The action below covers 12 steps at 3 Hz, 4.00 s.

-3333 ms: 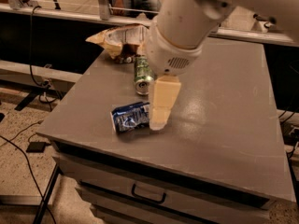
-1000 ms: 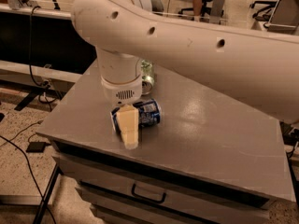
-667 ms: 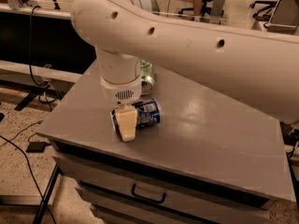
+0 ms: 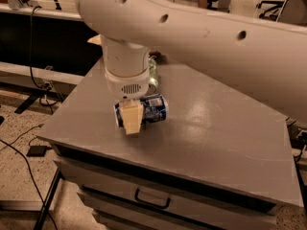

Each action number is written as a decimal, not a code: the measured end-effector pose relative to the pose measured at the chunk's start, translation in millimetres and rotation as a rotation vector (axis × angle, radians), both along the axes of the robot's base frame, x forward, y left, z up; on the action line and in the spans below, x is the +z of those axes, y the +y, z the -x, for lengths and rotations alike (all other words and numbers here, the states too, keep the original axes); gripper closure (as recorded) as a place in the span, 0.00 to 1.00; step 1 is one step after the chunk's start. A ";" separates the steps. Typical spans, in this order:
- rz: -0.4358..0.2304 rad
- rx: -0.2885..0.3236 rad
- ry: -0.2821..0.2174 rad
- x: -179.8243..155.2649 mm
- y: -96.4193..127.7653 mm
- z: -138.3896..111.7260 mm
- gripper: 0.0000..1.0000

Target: Place pepsi can upright

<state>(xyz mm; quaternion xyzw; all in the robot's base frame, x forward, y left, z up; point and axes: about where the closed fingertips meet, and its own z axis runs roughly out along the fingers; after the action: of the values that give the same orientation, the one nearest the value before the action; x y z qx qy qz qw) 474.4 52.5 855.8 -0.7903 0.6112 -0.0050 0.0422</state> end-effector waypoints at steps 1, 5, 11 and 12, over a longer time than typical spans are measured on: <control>-0.023 -0.001 -0.037 34.6 -17.1 -2.7 1.00; -0.324 0.036 -0.039 58.6 -46.1 -22.4 1.00; -0.879 0.157 0.032 107.7 -63.5 -16.8 1.00; -0.990 0.153 0.093 103.1 -62.6 -15.7 1.00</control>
Offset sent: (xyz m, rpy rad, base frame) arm 0.0062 -0.0512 0.1003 0.0293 -0.1055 0.0003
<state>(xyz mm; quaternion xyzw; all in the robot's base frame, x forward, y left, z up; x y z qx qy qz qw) 490.1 -10.1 958.9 -0.7175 0.4817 0.3240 0.3849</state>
